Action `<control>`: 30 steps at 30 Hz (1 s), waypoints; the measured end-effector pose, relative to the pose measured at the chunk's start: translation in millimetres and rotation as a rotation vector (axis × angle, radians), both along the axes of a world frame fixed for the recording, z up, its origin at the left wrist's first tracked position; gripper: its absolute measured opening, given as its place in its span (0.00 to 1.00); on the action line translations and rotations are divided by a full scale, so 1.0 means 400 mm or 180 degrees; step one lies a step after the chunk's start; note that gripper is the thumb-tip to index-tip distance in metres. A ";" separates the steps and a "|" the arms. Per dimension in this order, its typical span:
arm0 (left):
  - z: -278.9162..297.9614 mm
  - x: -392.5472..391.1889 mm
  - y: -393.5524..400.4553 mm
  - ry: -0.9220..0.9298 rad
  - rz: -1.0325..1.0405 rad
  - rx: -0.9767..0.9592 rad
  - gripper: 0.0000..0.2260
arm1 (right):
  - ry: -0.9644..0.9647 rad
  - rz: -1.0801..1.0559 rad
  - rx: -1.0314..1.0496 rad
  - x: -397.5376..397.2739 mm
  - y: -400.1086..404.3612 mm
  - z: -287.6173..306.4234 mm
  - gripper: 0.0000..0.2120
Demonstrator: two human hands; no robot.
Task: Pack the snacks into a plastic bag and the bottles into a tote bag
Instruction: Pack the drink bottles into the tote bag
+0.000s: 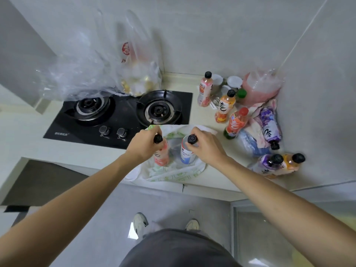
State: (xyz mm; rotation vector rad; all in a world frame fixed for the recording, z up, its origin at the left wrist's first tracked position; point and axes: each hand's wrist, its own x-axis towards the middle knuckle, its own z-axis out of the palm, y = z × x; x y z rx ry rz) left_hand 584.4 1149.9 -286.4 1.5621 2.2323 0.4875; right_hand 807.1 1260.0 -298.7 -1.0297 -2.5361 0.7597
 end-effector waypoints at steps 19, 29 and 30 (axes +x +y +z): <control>-0.034 0.287 0.129 -0.0059 -0.0910 -0.0064 0.11 | -0.0336 -0.1036 -0.0020 0.316 0.026 -0.019 0.14; -0.025 0.321 0.221 -0.0216 -0.0855 0.0085 0.12 | -0.0196 -0.1079 0.0248 0.336 0.067 -0.011 0.16; -0.020 0.319 0.235 -0.0188 -0.0851 0.0094 0.12 | -0.0168 -0.1048 0.0265 0.324 0.076 -0.008 0.16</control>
